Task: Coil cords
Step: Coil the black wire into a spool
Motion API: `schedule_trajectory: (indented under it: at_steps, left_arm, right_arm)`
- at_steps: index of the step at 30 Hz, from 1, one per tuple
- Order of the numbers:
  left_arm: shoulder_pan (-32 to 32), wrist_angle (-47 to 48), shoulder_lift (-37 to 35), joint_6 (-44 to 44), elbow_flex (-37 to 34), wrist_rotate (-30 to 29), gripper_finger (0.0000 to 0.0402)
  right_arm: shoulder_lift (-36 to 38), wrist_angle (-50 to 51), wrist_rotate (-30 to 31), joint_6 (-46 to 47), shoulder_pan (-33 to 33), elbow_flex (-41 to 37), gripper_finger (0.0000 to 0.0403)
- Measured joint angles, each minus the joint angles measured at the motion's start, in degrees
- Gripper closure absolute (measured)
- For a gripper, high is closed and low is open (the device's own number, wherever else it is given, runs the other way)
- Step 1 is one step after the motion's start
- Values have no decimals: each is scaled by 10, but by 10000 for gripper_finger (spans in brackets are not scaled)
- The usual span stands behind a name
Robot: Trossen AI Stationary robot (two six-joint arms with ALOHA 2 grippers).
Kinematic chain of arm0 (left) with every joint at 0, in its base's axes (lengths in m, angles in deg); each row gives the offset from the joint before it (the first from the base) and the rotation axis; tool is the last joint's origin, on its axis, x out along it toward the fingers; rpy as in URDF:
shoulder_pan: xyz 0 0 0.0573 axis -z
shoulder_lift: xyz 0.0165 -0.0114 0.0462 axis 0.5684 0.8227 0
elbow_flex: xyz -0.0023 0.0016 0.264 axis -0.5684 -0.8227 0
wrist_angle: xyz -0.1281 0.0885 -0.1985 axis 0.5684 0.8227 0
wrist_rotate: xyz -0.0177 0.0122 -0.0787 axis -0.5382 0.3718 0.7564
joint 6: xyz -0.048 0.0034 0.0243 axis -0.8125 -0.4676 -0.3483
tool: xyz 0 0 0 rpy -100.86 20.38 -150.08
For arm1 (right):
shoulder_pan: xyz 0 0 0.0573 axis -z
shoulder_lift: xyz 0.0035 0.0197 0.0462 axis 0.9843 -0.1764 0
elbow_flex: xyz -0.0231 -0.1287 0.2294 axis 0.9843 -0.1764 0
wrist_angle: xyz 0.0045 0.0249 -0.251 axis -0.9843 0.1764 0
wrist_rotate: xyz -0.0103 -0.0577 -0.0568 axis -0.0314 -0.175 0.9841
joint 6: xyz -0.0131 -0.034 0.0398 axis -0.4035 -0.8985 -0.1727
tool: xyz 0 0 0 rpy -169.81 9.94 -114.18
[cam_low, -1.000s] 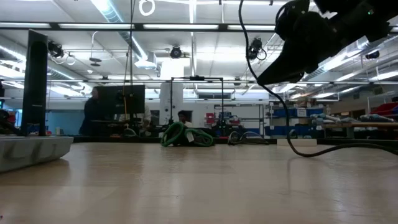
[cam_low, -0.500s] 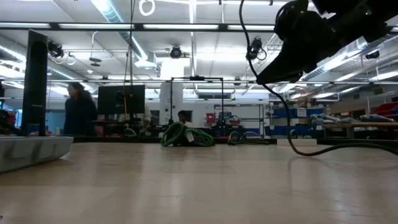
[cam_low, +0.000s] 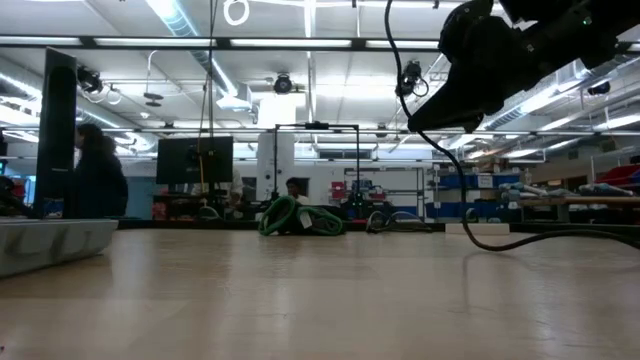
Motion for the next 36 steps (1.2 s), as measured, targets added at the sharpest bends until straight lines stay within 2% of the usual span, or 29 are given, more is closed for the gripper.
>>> schedule_trajectory:
  at_steps: [7,11,16,36]
  left_arm:
    - [0,-1,0,0,0,10,402]
    - [0,-1,0,0,0,10,402]
    - [0,-1,0,0,0,6,402]
    - [1,13,0,2,0,-9,402]
  right_arm:
    - [-1,-24,-12,-1,0,0,324]
    - [-19,-31,11,-20,2,0,327]
    - [-46,-67,-5,-19,8,1,328]
    - [-24,-38,-23,-21,13,1,329]
